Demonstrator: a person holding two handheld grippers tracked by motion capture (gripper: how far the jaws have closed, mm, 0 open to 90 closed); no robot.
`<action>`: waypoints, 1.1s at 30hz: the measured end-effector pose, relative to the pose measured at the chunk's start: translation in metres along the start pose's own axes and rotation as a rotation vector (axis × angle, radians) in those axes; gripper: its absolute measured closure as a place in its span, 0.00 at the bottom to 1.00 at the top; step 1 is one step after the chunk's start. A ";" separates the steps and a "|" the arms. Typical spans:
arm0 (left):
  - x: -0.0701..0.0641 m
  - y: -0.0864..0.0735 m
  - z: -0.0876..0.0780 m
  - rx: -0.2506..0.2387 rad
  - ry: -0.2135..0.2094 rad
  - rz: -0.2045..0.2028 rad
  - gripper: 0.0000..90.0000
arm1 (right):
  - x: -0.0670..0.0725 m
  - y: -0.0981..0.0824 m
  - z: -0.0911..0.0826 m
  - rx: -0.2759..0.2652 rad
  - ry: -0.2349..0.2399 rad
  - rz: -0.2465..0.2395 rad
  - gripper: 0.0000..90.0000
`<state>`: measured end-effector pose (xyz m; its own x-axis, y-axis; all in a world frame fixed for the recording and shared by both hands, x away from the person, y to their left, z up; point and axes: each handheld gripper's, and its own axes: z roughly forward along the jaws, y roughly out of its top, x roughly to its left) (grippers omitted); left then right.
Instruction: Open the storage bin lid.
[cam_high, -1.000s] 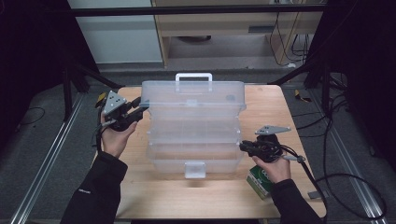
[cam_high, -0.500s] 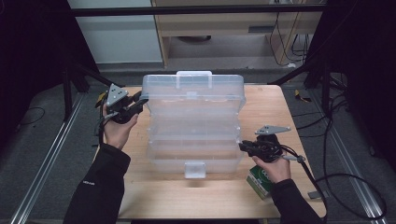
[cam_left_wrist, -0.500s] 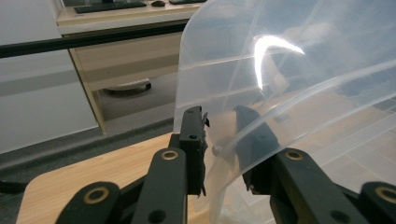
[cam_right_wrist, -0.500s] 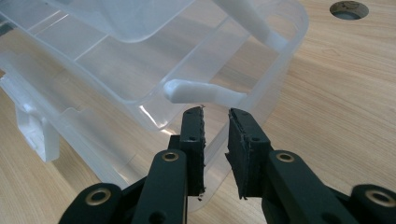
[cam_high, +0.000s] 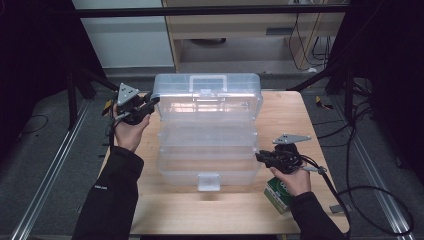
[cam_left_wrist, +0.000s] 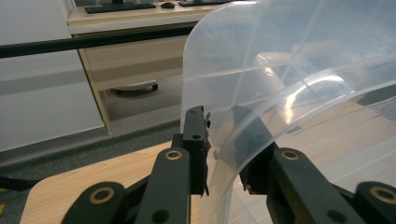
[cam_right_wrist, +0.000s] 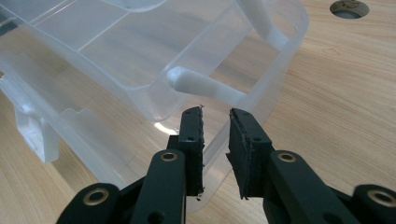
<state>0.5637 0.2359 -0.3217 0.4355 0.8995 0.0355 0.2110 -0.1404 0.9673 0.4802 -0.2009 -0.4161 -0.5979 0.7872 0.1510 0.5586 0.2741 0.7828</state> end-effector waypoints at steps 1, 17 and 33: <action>0.000 0.000 0.000 0.000 0.000 0.000 0.83 | 0.000 0.000 0.000 0.000 0.000 0.000 0.83; 0.006 0.006 0.018 -0.015 0.016 -0.040 0.85 | -0.001 0.000 0.003 0.001 -0.009 0.006 0.80; 0.010 0.011 0.037 -0.010 0.048 -0.049 0.86 | -0.001 0.000 0.003 0.003 -0.006 0.006 0.80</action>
<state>0.6026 0.2281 -0.3198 0.3819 0.9242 -0.0005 0.2224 -0.0914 0.9707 0.4829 -0.1998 -0.4179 -0.5908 0.7924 0.1519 0.5641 0.2711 0.7799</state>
